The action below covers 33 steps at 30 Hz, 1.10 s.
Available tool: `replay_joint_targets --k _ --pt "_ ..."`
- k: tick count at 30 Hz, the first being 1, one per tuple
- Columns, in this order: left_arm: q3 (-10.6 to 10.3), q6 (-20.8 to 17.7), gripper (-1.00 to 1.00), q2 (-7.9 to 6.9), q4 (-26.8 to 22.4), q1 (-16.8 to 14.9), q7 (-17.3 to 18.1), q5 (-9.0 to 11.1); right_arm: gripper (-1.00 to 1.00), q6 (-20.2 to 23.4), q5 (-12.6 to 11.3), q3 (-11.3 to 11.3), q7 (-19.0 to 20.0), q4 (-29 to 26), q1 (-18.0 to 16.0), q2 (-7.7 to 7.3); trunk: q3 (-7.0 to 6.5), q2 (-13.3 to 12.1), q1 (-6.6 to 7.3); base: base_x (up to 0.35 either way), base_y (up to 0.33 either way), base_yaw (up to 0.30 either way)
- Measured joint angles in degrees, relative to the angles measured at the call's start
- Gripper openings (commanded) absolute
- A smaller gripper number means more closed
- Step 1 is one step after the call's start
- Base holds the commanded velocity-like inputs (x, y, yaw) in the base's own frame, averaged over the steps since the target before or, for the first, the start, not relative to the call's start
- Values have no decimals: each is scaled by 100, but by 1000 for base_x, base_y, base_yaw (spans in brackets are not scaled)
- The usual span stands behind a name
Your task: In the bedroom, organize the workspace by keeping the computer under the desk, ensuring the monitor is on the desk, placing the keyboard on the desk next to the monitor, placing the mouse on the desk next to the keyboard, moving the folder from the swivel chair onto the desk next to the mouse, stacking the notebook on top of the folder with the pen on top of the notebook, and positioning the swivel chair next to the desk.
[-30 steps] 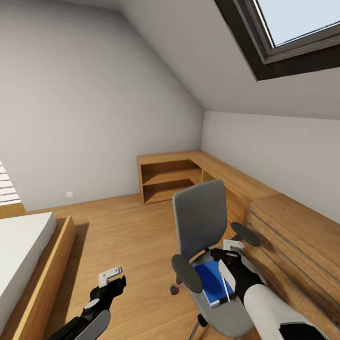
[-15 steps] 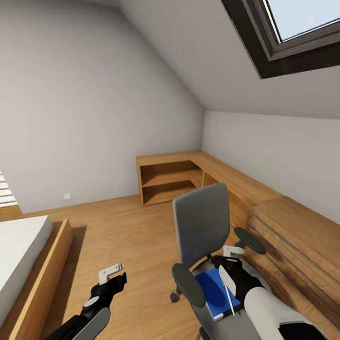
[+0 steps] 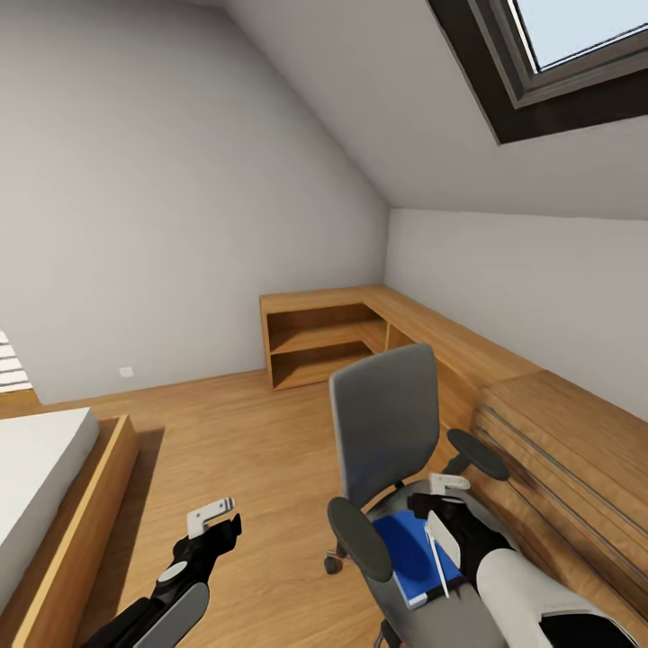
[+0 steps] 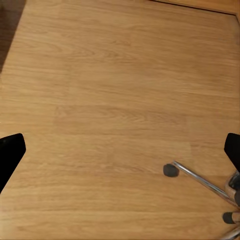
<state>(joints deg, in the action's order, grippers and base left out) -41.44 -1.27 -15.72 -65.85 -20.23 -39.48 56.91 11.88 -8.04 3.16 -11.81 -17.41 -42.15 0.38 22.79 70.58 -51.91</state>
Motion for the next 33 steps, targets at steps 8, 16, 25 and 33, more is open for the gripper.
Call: replay_joint_targets --k 8,16,25,33 --pt "-4 -7 100 -52 -13 0 -4 8 100 57 0 -5 175 46 -10 -197 144 321 -176 0 0 0" --pt "-8 -8 100 -60 -68 0 -11 6 100 335 -3 -7 192 32 -18 -242 287 642 -352 0 0 0" --pt "-231 -56 100 -590 -1855 0 -1562 1008 100 618 -7 -7 195 -2 -20 -238 449 1003 -549 0 0 0" --pt "-398 -71 100 -646 -2034 1 -1831 1194 100 603 -12 -7 187 -175 -20 -237 593 1324 -725 0 0 0"
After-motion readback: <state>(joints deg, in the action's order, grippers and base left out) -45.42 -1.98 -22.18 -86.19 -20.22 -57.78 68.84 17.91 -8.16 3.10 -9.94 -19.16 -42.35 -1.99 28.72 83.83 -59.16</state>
